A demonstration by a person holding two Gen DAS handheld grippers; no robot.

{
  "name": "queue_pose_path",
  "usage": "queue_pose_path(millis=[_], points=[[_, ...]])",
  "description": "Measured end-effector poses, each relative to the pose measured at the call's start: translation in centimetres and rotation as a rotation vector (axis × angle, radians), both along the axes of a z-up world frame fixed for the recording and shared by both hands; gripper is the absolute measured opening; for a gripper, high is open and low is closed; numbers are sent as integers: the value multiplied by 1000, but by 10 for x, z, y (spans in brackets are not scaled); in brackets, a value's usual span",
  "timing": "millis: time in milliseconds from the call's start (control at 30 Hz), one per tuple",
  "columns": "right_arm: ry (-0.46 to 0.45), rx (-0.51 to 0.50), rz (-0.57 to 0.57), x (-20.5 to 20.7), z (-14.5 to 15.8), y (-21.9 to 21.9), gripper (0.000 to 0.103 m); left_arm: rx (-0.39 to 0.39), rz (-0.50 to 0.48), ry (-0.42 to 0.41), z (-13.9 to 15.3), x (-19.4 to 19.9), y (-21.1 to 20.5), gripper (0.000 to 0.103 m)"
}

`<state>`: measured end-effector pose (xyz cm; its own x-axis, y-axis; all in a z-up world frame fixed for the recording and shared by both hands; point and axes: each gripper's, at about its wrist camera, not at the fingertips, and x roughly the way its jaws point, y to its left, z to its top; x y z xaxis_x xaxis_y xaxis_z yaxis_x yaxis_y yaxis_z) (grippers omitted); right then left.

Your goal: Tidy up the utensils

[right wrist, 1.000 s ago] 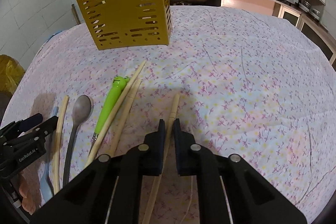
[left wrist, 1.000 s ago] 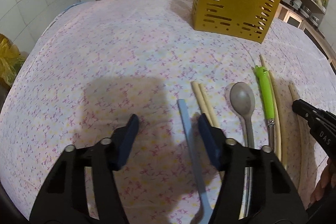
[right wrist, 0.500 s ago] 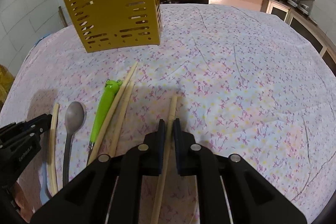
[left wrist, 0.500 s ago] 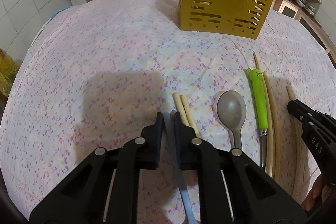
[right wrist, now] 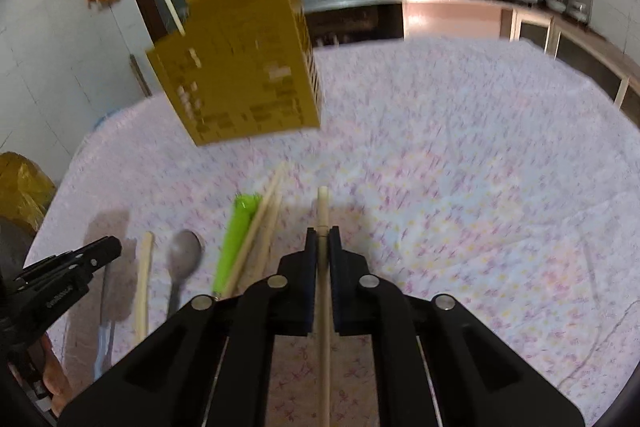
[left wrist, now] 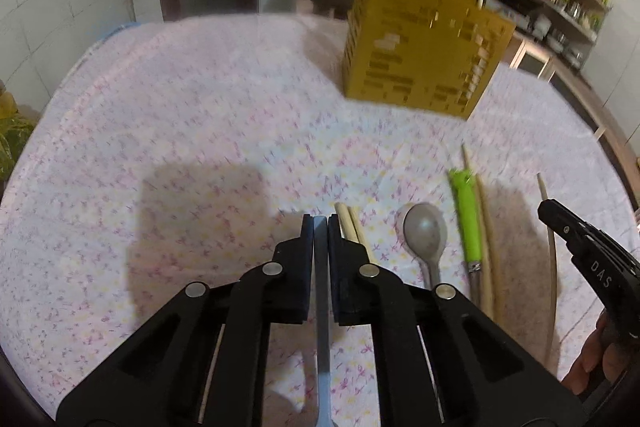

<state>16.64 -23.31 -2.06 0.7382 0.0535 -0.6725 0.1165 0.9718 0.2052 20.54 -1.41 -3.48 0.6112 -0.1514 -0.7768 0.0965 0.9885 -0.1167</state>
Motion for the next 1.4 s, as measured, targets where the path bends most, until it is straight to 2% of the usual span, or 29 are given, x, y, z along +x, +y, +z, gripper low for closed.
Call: queue_pose_path(millis=[300, 533, 767, 1100, 1400], points=[[-235, 0, -11, -40, 50, -1, 6, -48, 5, -206, 53, -41, 17, 6], [-389, -52, -20, -74, 75, 8, 6, -62, 31, -311, 74, -71, 25, 6], [-451, -97, -27, -94, 79, 14, 6, -44, 34, -398, 77, -99, 23, 6], [-508, -109, -50, -112, 88, 13, 6, -61, 22, -449, 86, -118, 28, 6], [-558, -114, -48, -111, 106, 12, 6, -76, 16, -484, 103, -116, 30, 6]])
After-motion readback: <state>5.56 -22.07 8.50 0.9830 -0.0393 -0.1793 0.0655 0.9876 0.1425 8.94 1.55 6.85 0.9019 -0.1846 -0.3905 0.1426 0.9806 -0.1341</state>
